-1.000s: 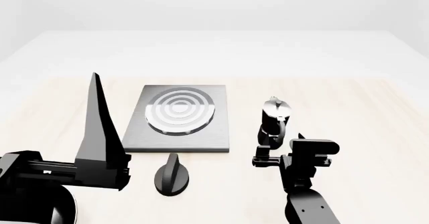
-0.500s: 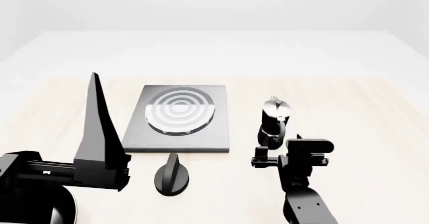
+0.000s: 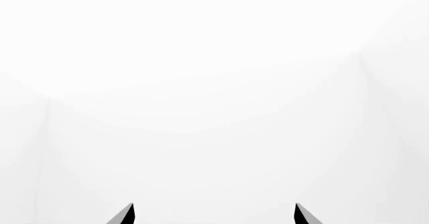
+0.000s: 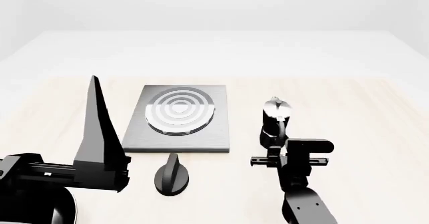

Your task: Turn on the stove and put the moka pot on it.

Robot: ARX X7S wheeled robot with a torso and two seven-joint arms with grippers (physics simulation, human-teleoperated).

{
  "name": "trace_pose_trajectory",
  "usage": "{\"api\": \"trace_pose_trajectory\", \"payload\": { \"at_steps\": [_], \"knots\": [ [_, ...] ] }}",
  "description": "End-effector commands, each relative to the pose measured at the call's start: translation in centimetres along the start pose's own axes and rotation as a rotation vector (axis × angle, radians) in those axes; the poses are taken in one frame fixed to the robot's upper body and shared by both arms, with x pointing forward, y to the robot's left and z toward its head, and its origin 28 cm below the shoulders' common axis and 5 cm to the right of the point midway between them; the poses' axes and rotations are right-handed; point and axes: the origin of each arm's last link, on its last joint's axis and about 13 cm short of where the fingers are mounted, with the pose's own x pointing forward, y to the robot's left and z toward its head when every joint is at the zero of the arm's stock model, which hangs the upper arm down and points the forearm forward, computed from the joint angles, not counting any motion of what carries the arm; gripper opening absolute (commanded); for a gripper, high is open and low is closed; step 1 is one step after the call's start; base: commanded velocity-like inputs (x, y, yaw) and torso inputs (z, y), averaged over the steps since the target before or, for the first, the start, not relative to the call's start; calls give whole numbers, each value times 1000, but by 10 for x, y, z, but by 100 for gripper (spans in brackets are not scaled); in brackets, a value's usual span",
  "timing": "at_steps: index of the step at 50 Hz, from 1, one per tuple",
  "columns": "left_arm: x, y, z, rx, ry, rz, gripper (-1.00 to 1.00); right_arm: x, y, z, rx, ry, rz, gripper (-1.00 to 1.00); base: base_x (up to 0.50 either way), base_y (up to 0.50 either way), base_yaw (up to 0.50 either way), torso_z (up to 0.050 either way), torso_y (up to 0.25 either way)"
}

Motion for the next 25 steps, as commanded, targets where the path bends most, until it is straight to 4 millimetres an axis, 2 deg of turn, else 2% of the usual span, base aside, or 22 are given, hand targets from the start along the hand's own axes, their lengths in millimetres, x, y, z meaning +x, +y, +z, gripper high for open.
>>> {"api": "trace_pose_trajectory", "payload": {
  "at_steps": [1,4,6,10,11,18,25],
  "knots": [
    [0,0,0,-7,4,3,100,-5,0,23,-37,-75,-14,-100,0,0,0,0,0],
    [0,-1,-2,-9,5,0,100,-6,0,25,-41,-97,-25,-100,0,0,0,0,3],
    [0,-1,-2,-11,6,1,100,-5,0,40,-60,-122,-36,-100,0,0,0,0,0],
    [-1,0,-2,-12,7,2,100,-1,0,54,-81,-160,-47,-100,0,0,0,0,0],
    [-1,0,-1,-12,7,2,100,1,0,51,-82,-170,-47,-100,0,0,0,0,10],
    [-1,0,0,-12,5,5,100,9,4,85,-98,-239,-32,-100,0,0,0,0,0],
    [-2,1,0,-14,4,9,100,12,7,96,-100,-267,-15,-100,0,0,0,0,1]
  ]
}}
